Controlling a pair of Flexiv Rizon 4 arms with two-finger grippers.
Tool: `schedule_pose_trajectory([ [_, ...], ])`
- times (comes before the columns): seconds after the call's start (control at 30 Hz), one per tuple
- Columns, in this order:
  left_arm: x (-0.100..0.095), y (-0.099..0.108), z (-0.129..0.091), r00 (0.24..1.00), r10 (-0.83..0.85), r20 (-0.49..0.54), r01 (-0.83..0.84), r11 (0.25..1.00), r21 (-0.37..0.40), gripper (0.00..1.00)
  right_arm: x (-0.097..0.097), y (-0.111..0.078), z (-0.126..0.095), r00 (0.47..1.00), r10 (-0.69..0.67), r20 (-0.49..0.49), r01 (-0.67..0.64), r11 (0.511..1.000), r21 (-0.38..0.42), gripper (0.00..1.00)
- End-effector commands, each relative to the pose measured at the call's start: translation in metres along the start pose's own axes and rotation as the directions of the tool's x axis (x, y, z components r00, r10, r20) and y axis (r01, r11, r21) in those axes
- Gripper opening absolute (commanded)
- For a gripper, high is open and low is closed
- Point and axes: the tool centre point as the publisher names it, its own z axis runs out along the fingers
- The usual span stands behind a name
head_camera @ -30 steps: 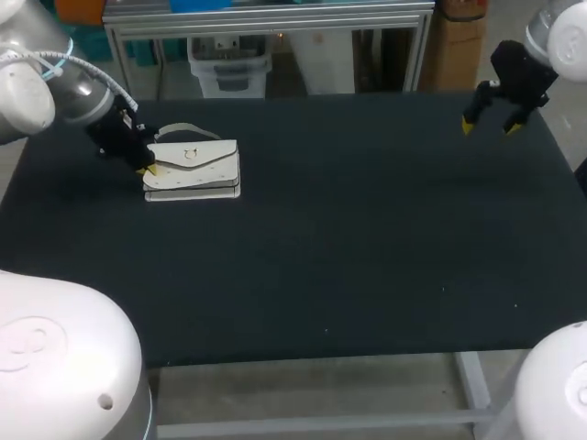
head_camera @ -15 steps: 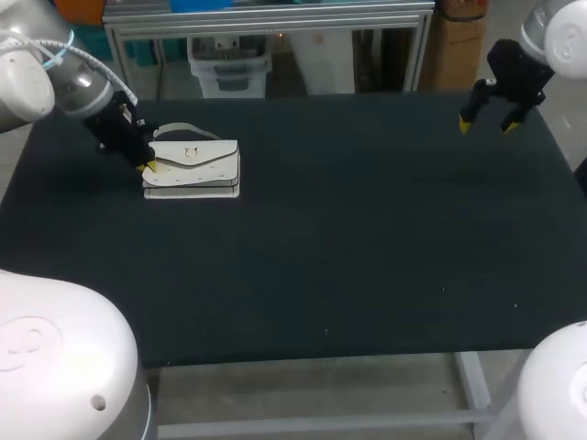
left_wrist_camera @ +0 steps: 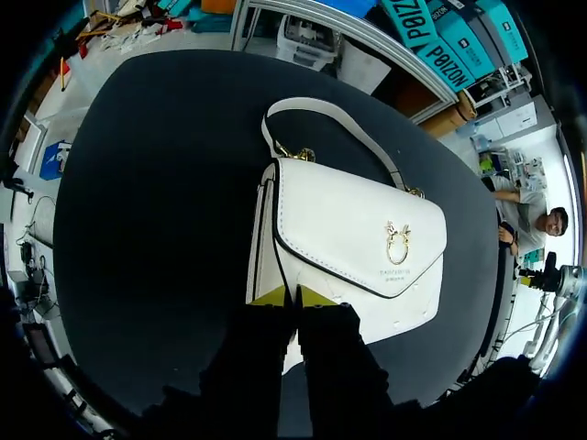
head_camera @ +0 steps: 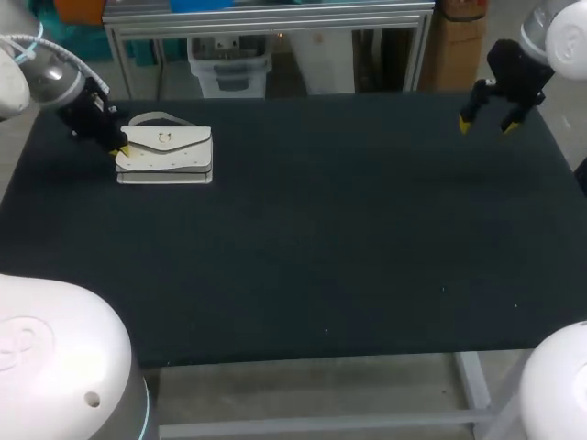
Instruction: Pick up the bag, open it, inspect its contents, close it, and place it on the opposite side
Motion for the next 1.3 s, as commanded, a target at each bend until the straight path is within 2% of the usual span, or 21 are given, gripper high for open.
schedule_pose_trajectory([
  [0.03,-0.018,-0.018,-0.002,1.000,-0.017,0.010,0.017,1.000,-0.007,0.00,-0.003,0.002,0.000,1.000,0.003,0.004,-0.003,1.000,-0.003,1.00],
  [0.4,-0.074,-0.058,-0.005,0.995,-0.084,0.052,0.082,0.996,0.032,0.00,-0.040,0.018,-0.008,0.997,-0.010,0.074,0.011,1.000,-0.022,1.00],
  [0.7,-0.115,-0.081,-0.021,0.993,-0.095,0.073,0.092,0.994,0.052,0.00,-0.055,0.026,-0.016,0.992,-0.028,0.120,0.031,0.999,-0.025,1.00],
  [0.9,-0.130,-0.090,-0.024,0.990,-0.107,0.088,0.103,0.994,0.041,0.00,-0.057,0.028,-0.017,0.989,-0.026,0.142,0.030,0.999,-0.024,1.00],
  [1.17,-0.127,-0.084,-0.021,0.994,-0.071,0.088,0.069,0.997,0.026,0.00,-0.056,0.030,-0.017,0.987,-0.043,0.153,0.046,0.999,-0.017,1.00],
  [1.23,-0.126,-0.083,-0.020,0.994,-0.063,0.086,0.061,0.998,0.026,0.47,-0.056,0.030,-0.017,0.987,-0.045,0.154,0.048,0.999,-0.016,1.00],
  [1.27,-0.126,-0.083,-0.021,0.994,-0.060,0.086,0.058,0.998,0.029,0.81,-0.056,0.030,-0.018,0.987,-0.045,0.155,0.049,0.999,-0.016,1.00],
  [1.3,-0.125,-0.082,-0.022,0.995,-0.053,0.087,0.050,0.998,0.032,1.00,-0.056,0.030,-0.018,0.987,-0.046,0.156,0.049,0.999,-0.017,1.00],
])
